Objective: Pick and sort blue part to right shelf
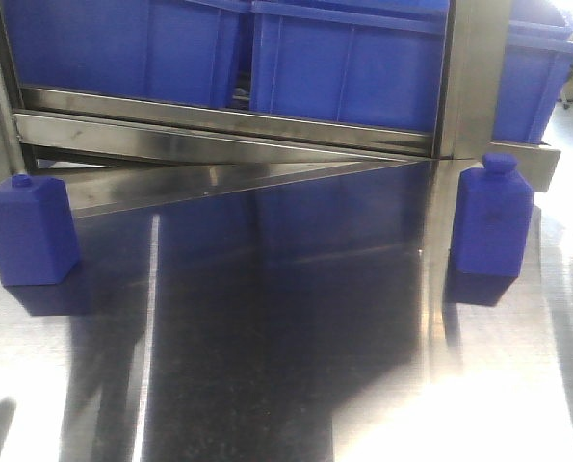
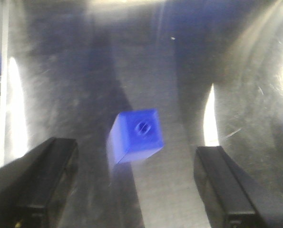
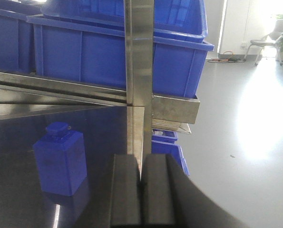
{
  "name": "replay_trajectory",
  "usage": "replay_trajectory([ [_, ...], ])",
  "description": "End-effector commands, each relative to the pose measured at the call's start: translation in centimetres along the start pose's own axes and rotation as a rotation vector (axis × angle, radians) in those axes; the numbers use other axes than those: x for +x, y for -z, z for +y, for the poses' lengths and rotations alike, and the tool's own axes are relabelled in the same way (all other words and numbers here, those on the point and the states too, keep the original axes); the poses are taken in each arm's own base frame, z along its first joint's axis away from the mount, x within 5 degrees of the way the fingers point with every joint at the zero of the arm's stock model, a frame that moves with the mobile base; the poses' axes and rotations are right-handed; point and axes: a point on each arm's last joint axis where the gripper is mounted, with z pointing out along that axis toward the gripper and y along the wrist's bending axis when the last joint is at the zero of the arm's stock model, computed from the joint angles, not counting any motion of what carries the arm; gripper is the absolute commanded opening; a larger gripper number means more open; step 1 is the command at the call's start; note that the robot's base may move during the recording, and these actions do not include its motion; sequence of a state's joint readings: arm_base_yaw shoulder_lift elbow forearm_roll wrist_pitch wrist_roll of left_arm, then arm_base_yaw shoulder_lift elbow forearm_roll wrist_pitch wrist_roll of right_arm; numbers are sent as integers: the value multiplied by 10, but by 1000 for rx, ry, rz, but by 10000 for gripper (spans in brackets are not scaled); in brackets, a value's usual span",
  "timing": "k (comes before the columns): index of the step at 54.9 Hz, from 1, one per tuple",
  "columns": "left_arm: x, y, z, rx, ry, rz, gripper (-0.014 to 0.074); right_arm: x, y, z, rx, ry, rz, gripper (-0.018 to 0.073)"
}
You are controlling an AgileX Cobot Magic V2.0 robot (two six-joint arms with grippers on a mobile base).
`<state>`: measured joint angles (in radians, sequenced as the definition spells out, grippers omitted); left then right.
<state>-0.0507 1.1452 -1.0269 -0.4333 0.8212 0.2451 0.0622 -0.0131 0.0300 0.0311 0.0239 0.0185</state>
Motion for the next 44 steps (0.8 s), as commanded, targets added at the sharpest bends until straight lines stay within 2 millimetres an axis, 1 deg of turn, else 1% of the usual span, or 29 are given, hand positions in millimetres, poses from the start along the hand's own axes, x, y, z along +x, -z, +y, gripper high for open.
replay_trajectory([
  [1, -24, 2, -15, 52, -29, -77, 571, -12, 2, 0, 5, 12, -109, 50],
  [7, -34, -17, -24, 38, -125, -15, 571, -12, 2, 0, 5, 12, -109, 50],
  [10, -37, -32, -26, 15, -177, 62, 571, -12, 2, 0, 5, 12, -109, 50],
  [16, -41, -52, -26, -15, -103, 169, 571, -12, 2, 0, 5, 12, -109, 50],
  [23, -45, -76, -25, -38, -15, 243, 568, -12, 2, 0, 5, 12, -109, 50],
  [31, -42, -97, -18, -83, 75, 320, 568, -12, 2, 0, 5, 12, -109, 50],
  [44, -33, -116, -10, -126, 71, 421, 568, -12, 2, 0, 5, 12, -109, 50],
])
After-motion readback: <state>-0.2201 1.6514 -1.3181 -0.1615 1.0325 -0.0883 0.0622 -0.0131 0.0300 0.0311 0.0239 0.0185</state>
